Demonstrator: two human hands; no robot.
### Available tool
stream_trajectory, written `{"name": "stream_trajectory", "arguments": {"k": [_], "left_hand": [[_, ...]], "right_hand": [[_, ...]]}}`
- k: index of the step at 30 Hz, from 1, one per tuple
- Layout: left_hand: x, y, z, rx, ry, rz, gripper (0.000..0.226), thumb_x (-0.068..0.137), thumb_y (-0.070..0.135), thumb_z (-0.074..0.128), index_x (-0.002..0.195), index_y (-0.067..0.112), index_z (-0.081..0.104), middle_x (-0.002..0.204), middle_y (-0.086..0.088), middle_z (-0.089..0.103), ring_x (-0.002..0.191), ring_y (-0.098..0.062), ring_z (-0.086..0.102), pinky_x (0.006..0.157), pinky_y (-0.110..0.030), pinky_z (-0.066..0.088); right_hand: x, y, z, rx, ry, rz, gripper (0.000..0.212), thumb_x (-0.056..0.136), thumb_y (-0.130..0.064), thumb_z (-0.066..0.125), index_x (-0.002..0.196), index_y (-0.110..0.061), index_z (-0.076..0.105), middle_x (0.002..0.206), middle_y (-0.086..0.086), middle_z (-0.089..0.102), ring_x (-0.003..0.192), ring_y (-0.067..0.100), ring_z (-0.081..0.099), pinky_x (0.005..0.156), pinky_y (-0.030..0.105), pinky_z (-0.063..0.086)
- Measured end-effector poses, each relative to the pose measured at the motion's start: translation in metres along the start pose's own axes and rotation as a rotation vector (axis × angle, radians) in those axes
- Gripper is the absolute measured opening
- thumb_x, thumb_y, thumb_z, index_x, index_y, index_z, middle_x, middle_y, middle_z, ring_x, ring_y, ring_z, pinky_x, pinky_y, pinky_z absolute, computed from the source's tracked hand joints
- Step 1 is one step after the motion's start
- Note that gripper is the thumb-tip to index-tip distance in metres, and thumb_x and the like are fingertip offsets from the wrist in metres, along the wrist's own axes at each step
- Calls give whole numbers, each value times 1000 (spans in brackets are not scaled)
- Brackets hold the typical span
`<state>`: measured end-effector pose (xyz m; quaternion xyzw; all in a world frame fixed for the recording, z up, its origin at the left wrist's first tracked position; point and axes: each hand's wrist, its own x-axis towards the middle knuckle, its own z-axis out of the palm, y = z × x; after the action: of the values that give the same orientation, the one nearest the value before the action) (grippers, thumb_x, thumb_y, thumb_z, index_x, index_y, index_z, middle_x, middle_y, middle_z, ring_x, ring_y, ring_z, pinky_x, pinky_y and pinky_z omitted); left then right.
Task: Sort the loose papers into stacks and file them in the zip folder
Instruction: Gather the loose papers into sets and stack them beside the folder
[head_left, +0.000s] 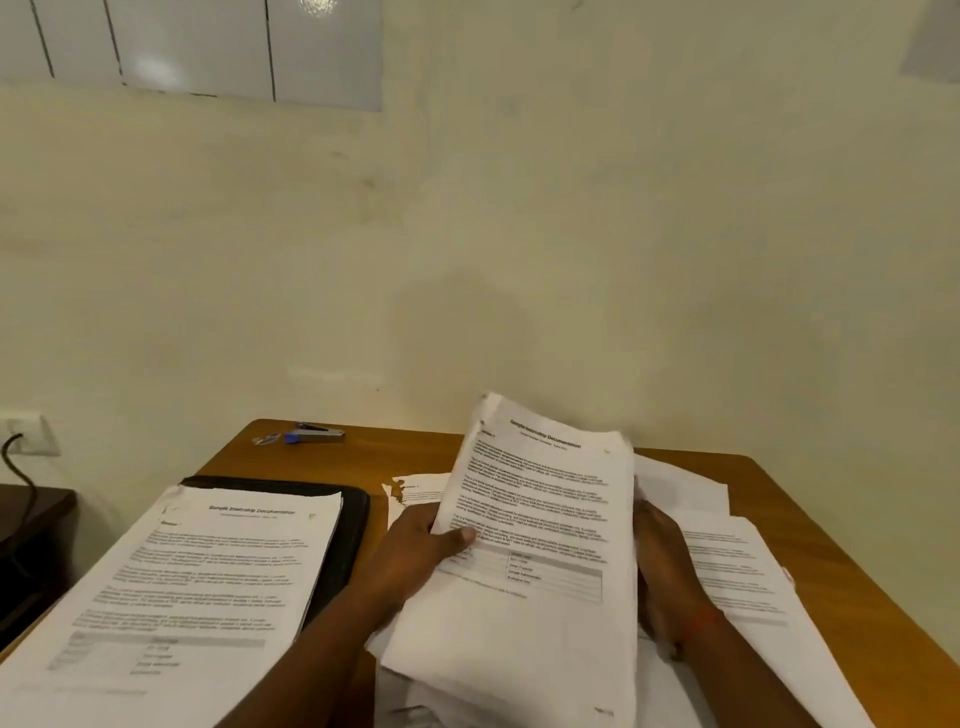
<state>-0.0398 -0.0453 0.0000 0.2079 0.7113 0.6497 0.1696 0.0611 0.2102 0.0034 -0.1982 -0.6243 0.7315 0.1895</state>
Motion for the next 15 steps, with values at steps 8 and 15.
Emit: {"name": "stream_trajectory", "arguments": {"k": [8, 15], "left_hand": [[0, -1, 5, 82, 294, 111, 16, 91, 32, 73, 105, 29, 68, 101, 13, 75, 86, -7, 75, 66, -21, 59], [-5, 3, 5, 12, 366, 339, 35, 105, 42, 49, 97, 12, 65, 95, -7, 74, 85, -26, 74, 70, -40, 62]], "right_hand": [[-11, 24, 8, -177, 67, -180, 33, 87, -18, 77, 115, -29, 64, 110, -8, 75, 105, 19, 70, 85, 40, 59], [-16, 18, 9, 49, 16, -169, 54, 91, -7, 69, 135, -31, 48, 112, 3, 75, 103, 23, 73, 90, 46, 58]]}}
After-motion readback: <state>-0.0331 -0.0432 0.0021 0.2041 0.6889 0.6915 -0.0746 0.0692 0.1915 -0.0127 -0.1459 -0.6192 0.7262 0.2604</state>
